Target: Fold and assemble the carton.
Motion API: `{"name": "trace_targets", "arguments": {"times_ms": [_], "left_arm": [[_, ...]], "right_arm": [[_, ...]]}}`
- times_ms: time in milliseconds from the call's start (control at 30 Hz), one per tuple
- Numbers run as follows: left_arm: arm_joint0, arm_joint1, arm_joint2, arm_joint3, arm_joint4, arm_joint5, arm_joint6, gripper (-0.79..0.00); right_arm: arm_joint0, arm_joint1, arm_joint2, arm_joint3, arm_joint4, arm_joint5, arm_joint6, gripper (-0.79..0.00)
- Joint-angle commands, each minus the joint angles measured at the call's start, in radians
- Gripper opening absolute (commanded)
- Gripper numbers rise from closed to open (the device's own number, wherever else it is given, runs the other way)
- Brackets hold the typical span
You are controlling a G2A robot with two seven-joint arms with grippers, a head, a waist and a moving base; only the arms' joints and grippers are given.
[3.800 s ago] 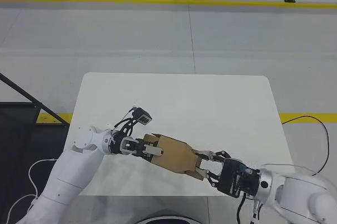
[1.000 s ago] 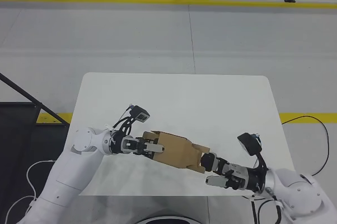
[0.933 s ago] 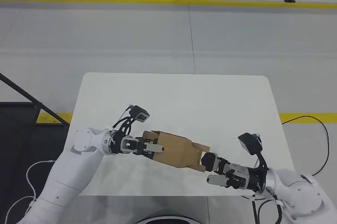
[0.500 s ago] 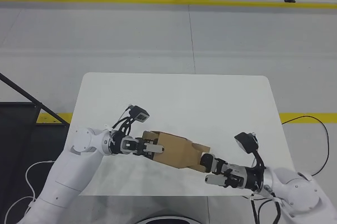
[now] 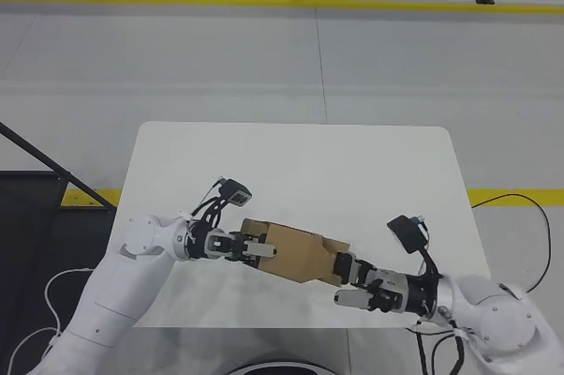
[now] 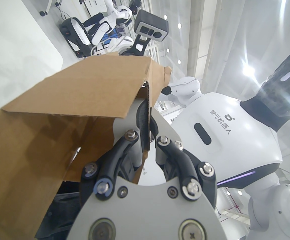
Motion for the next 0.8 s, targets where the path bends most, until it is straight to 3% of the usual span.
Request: {"name": "trace_targets", "arguments": {"times_ms": [0, 333, 767], "left_arm": [[0.000, 0.000, 0.004, 0.002, 0.005, -0.003, 0.003, -0.785], [0.000, 0.005, 0.012, 0.007, 0.008, -0.009, 0.009, -0.785], [-0.006, 0.010, 0.030, 0.013, 0.027, -0.023, 0.023, -0.785]], "right_arm": [[-0.010, 0.000, 0.001, -0.025, -0.038, 0.017, -0.018, 0.000], [-0.042, -0.005, 0.001, -0.100, -0.140, 0.048, -0.090, 0.000], [-0.047, -0.006, 0.009, -0.144, -0.188, 0.112, -0.089, 0.000]]}}
